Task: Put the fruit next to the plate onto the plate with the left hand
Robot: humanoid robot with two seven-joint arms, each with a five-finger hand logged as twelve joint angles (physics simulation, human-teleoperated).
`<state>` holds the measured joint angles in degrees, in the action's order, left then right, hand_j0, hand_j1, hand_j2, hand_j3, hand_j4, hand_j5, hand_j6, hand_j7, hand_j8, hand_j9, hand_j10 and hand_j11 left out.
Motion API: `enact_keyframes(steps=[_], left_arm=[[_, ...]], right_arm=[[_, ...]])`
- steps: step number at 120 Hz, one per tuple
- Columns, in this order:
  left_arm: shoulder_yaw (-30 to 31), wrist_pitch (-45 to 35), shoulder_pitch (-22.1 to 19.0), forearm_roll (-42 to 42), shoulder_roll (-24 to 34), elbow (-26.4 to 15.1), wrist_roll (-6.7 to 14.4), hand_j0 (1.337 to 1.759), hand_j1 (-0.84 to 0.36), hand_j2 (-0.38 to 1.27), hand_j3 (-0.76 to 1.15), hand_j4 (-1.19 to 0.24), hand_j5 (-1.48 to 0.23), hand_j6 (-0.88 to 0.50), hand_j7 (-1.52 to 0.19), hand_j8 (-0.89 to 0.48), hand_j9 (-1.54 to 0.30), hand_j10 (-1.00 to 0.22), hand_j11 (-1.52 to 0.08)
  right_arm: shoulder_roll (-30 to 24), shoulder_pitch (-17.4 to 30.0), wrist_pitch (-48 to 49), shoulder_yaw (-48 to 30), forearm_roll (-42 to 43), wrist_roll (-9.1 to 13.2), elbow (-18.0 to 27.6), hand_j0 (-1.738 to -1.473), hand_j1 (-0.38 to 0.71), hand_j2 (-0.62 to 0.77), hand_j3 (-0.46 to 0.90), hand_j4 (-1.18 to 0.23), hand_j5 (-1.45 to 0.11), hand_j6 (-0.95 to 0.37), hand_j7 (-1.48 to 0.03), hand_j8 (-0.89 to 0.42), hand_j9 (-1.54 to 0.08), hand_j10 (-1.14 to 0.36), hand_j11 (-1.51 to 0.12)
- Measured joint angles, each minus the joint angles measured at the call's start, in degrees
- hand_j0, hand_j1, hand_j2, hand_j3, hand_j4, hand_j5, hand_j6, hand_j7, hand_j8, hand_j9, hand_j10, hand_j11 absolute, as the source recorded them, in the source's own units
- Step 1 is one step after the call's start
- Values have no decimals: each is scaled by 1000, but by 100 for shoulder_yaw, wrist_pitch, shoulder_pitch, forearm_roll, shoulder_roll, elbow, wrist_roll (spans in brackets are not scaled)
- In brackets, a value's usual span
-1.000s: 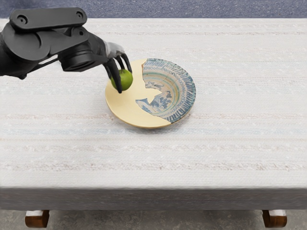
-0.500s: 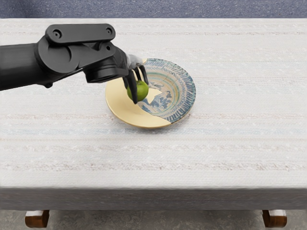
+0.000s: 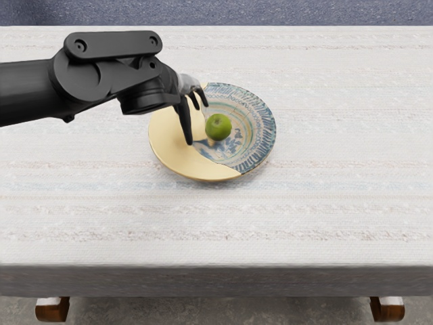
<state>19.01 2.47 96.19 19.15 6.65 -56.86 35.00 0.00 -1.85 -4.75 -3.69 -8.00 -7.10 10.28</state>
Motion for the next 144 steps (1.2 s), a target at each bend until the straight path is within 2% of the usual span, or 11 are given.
enact_keyframes(steps=[7,15,22,37,45,56,68,78,89,112,144], left_arm=[[-67,26,15,-108,109,-13,0,1658,14,89,0,-289,-383,-278,-380,-280,-381,-293,-381],[-409,220,-63,-194,580,-56,0,1658,22,79,0,-280,-368,-272,-366,-273,-367,-283,-367],[-932,584,-374,-235,1063,-120,0,1658,28,72,0,-274,-359,-268,-357,-269,-358,-276,-358],[-1996,1382,-665,-262,2136,-431,0,1658,36,63,0,-265,-346,-262,-345,-263,-345,-266,-345],[-2540,1874,-981,-283,2761,-660,0,1658,38,60,0,-262,-342,-260,-341,-260,-341,-263,-341],[-3411,2607,-1881,-394,3435,-914,0,1658,40,57,0,-259,-337,-257,-337,-258,-337,-259,-337],[-4002,3008,-2351,-742,3958,-1033,0,1658,42,55,0,-257,-335,-256,-334,-256,-335,-257,-335],[-4209,3143,-2601,-1129,4268,-1070,-9,1658,42,53,0,-257,-334,-257,-334,-257,-334,-257,-334],[-4312,3211,-3035,-1734,4489,-1090,-185,1658,43,53,0,-256,-333,-256,-333,-256,-333,-256,-333],[-4353,3250,-3371,-2390,4706,-1011,-303,1658,47,51,0,-252,-328,-251,-328,-251,-328,-252,-328],[-4349,3257,-3398,-2521,4645,-835,-311,1658,52,50,0,-247,-322,-247,-322,-247,-322,-247,-322]], right_arm=[[0,0,0,0,0,-1,0,-1658,-308,-7,0,-35,-45,-35,-45,-35,-45,-35,-45],[0,0,0,0,0,-1,-2,-1658,-307,-7,0,-35,-45,-35,-45,-35,-45,-35,-45],[0,0,0,0,0,-2,-2,-1658,-307,-7,0,-35,-45,-35,-45,-35,-45,-35,-45],[0,0,0,0,0,-2,-3,-1658,-308,-7,0,-35,-45,-35,-45,-35,-45,-35,-45],[0,0,0,0,0,-2,-3,-1658,-308,-7,0,-35,-45,-35,-45,-35,-45,-35,-45],[0,0,0,0,0,-2,-2,-1658,-308,-7,0,-35,-45,-35,-45,-35,-45,-35,-45],[0,0,0,0,0,-1,-2,-1658,-307,-7,0,-35,-45,-35,-45,-35,-45,-35,-45],[0,0,0,0,0,2,-1,-1658,-307,-7,0,-35,-45,-35,-45,-35,-45,-35,-45],[0,0,0,0,0,4,0,-1658,-307,-7,0,-35,-45,-35,-45,-35,-45,-35,-45],[0,0,0,0,0,3,0,-1658,-308,-7,0,-35,-45,-35,-45,-35,-45,-35,-45],[0,-7,0,0,0,2,6,-1658,-308,-7,0,-35,-45,-35,-45,-35,-45,-35,-45]])
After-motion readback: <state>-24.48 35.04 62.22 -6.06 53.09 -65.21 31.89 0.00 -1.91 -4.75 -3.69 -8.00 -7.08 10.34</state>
